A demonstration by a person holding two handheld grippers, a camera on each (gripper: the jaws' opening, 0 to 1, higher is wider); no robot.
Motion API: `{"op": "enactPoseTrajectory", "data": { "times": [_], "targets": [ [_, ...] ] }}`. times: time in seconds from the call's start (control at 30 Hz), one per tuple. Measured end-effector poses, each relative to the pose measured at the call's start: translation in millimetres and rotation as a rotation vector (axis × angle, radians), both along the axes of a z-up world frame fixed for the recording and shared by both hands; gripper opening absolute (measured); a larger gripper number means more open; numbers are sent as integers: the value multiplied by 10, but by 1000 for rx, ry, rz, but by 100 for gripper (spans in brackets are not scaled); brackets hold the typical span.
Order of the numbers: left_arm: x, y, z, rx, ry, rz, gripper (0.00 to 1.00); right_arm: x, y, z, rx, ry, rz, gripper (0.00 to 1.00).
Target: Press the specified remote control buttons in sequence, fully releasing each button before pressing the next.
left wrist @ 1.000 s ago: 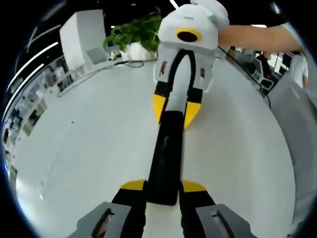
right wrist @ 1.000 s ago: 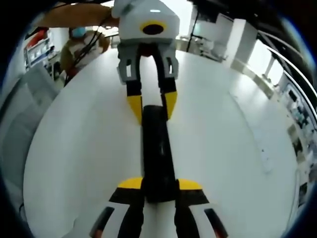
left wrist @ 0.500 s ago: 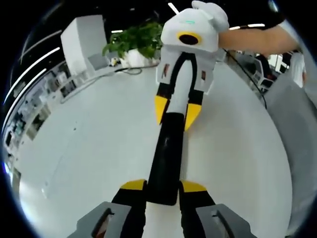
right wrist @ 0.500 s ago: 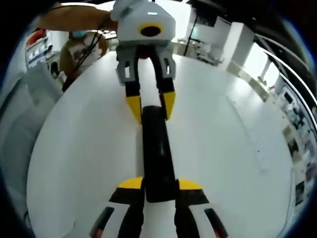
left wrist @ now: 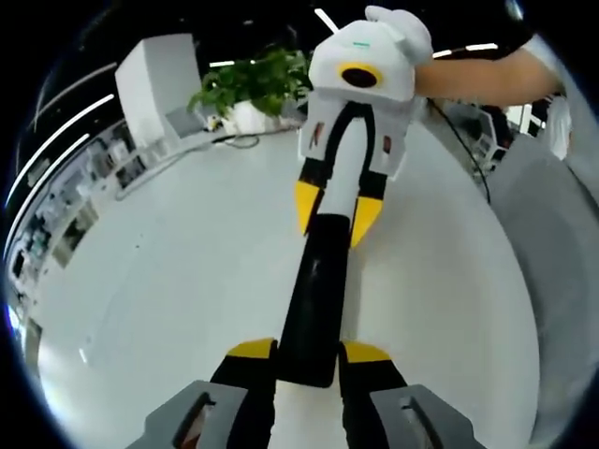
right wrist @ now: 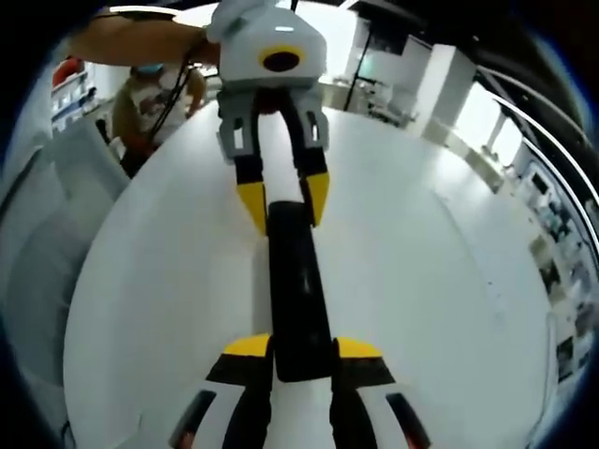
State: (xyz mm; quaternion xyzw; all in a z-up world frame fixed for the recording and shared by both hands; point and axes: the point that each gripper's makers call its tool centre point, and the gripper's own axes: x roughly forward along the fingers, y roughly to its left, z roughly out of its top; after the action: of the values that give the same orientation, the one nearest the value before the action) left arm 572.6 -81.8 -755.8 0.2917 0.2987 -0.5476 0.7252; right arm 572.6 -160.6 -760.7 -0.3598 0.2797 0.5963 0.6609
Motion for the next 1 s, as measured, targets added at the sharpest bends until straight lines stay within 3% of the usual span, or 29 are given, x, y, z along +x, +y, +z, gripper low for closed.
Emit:
{"op": "enactPoseTrajectory", "data": {
  "times": [0.43, 1.0],
  "targets": [
    [-352, -38, -106, 23, 38, -26, 25, -346, -9, -130, 1, 46, -12, 20],
    [-452, 1, -181, 57, 54, -43, 25, -456, 20, -191, -10, 65, -1, 20]
  ]
}}
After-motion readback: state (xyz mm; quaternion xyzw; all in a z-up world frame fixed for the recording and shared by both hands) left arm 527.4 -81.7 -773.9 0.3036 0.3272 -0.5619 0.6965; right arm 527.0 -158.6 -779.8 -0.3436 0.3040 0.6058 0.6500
